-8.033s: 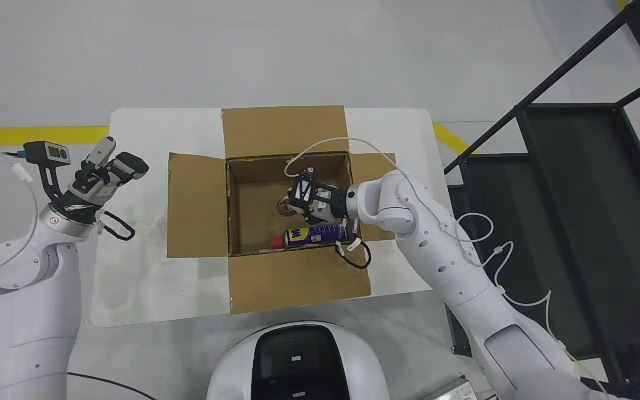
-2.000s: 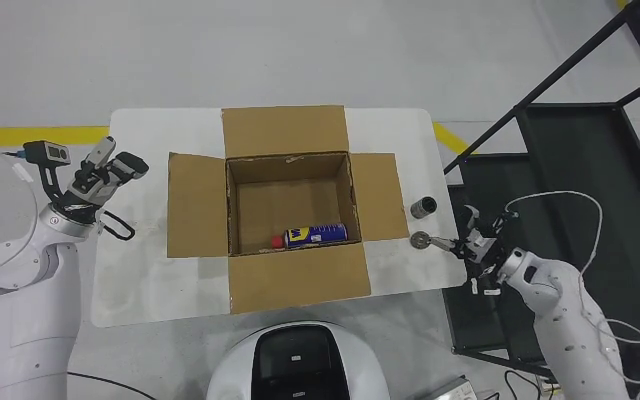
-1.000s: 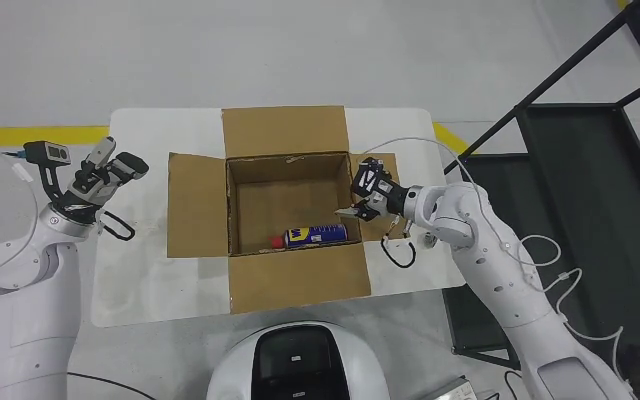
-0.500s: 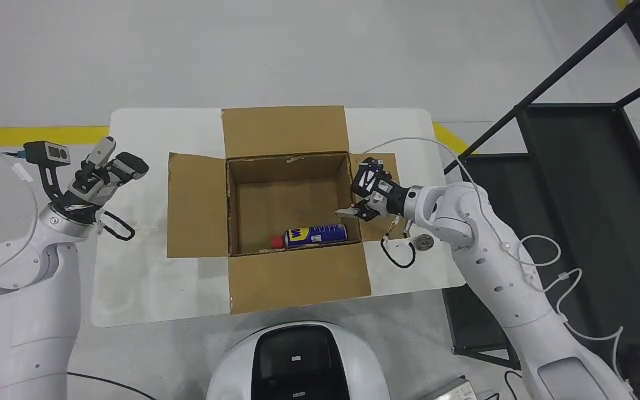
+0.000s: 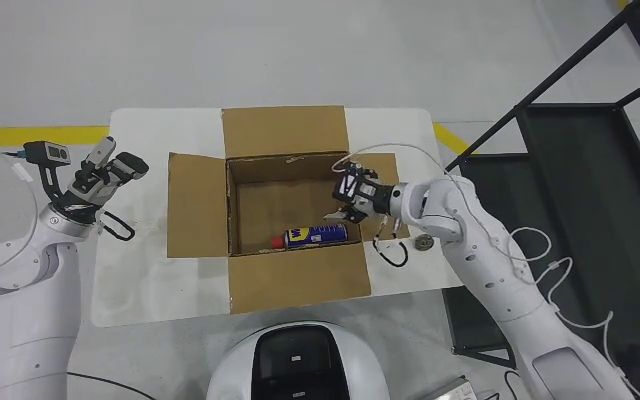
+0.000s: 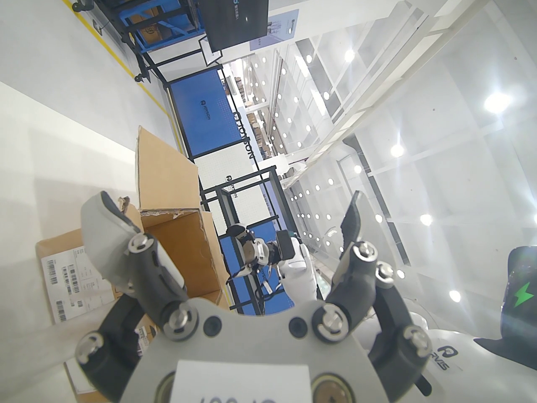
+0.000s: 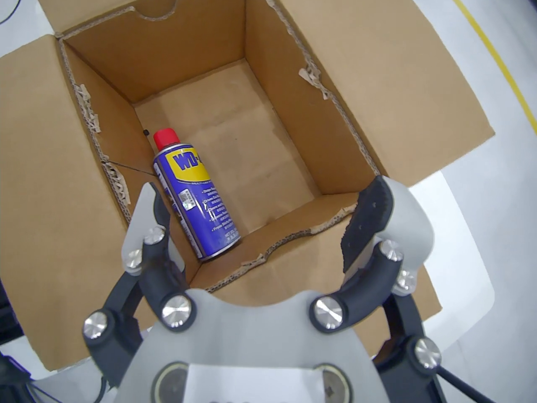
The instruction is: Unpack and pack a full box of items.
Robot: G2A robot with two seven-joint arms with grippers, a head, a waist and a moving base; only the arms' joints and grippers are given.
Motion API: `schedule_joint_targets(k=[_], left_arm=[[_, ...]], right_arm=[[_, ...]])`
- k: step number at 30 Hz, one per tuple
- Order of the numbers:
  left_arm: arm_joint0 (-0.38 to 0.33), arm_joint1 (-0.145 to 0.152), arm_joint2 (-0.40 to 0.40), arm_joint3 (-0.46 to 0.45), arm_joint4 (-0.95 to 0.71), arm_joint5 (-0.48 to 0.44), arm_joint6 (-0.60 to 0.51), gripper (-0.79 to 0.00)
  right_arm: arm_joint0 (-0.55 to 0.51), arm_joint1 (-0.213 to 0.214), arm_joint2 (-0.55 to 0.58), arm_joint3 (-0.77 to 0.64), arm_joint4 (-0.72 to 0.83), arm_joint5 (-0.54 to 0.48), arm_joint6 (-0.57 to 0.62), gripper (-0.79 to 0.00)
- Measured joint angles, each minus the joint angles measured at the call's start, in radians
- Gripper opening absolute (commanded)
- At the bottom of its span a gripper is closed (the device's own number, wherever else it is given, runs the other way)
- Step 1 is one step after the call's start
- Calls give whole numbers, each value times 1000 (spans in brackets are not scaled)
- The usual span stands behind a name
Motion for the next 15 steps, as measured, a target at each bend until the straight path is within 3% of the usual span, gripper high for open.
schedule_joint_targets(k=[7, 15], left_arm=[[0, 0, 0, 0, 0, 0, 0, 0], [0, 0, 0, 0, 0, 0, 0, 0]], right_arm=[[191, -49, -204, 102, 86, -28, 197, 0], [358, -123, -406, 250, 147, 16, 290, 0]])
